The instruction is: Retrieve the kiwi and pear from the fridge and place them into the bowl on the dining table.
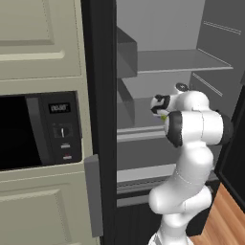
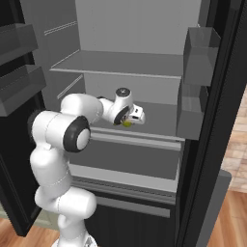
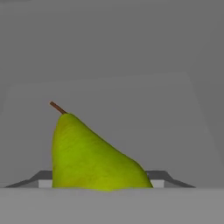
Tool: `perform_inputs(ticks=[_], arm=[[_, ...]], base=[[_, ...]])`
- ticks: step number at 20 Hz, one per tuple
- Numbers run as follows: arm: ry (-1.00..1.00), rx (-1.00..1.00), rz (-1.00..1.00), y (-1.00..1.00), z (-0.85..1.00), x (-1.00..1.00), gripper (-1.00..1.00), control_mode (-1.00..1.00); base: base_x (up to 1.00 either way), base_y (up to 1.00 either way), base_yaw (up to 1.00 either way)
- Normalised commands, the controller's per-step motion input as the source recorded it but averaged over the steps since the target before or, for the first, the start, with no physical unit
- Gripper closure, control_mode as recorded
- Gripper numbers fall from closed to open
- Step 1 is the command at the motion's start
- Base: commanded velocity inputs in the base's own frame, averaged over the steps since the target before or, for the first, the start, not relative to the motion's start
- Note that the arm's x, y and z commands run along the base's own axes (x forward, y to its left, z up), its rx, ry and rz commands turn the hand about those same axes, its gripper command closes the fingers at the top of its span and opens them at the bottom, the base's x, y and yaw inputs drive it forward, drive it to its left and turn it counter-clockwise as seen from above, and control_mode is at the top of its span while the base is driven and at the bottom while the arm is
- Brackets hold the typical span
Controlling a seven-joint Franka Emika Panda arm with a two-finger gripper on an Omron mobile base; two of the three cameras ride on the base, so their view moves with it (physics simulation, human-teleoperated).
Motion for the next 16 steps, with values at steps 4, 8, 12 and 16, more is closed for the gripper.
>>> perform_inputs(ticks=[4, 8, 12, 16], arm=[[-0.12, 0.0, 0.1, -0.03, 0.97, -1.0, 1.0, -1.0], [-0.03, -0.06, 0.14, 0.0, 0.98, -1.0, 1.0, -1.0], [-0.08, -0.07, 0.15, 0.0, 0.9, -1.0, 1.0, -1.0], [-0.12, -0.09, 0.16, 0.04, 0.89, -1.0, 1.0, -1.0]], base=[[0.0, 0.0, 0.0], [0.0, 0.0, 0.0], [0.0, 0.0, 0.0], [0.0, 0.0, 0.0]])
